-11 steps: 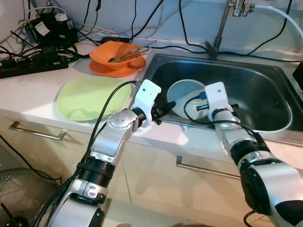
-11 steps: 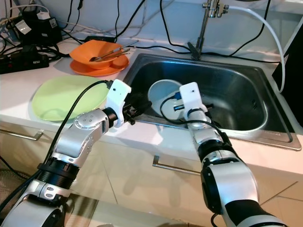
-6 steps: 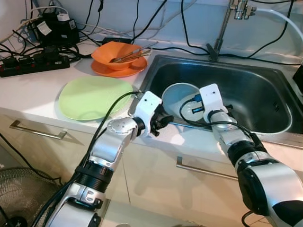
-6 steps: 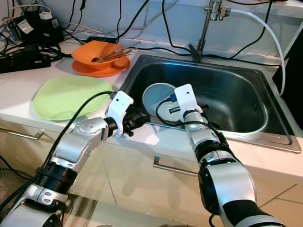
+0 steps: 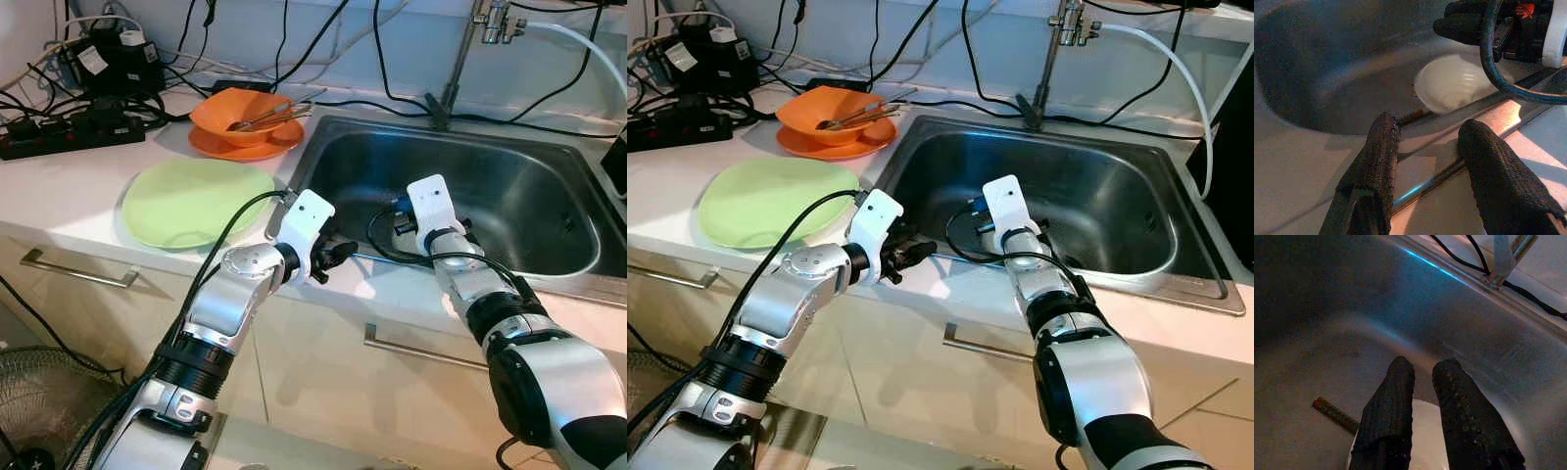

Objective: Kitchen organization

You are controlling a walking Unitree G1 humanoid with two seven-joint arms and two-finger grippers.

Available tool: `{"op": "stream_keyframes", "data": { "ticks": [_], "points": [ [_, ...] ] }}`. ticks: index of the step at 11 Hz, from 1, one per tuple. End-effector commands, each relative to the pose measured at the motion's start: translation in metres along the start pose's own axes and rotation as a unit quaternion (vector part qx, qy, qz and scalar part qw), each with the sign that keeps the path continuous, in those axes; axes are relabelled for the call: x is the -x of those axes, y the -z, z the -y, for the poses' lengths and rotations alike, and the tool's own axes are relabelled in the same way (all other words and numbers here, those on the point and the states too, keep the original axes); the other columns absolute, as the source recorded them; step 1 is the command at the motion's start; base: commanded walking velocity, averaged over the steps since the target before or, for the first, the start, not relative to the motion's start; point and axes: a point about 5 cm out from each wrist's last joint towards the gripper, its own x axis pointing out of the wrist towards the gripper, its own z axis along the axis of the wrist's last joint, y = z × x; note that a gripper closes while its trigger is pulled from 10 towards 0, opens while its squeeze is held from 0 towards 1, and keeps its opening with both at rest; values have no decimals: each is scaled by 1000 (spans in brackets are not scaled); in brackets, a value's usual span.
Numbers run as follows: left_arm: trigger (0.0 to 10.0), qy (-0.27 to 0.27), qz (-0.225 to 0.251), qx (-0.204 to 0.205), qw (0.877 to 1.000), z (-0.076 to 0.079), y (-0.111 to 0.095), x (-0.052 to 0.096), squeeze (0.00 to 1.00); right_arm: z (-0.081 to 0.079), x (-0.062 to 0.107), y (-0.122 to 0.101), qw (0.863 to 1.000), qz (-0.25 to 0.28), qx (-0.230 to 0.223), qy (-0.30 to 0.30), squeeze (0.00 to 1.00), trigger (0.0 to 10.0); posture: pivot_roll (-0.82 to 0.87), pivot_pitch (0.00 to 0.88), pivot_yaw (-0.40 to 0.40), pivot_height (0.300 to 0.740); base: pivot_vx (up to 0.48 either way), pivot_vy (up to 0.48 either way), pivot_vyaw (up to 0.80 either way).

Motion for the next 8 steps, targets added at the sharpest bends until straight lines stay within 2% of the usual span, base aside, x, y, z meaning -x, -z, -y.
{"op": "stream_keyframes", "data": {
  "ticks": [1,2,4,5,6,8],
  "points": [
    [10000,-8,-9,-2,1000,-1,3,2,0,-2,0,-1,1000,-1,2,-7,0,10000,279,0,-32,740,0,0,0],
    [10000,-25,9,-6,1000,-5,-1,2,0,0,-1,-7,1000,14,-10,-2,0,10000,276,0,-30,740,0,0,0],
    [10000,-94,72,-13,993,-18,-15,6,0,8,-5,-37,996,74,-58,6,0,10000,265,0,-28,740,0,0,0],
    [10000,-150,101,-22,983,-29,-22,8,0,13,-6,-58,988,117,-100,7,0,10000,264,0,-28,740,0,0,0],
    [10000,-181,123,-19,976,-36,-31,13,0,15,-6,-72,980,152,-131,1,0,10000,258,0,-32,740,0,0,0],
    [10000,-240,173,-8,955,-52,-42,28,0,11,-1,-91,955,217,-200,-38,0,10000,251,0,-32,740,0,0,0]
  ]
}}
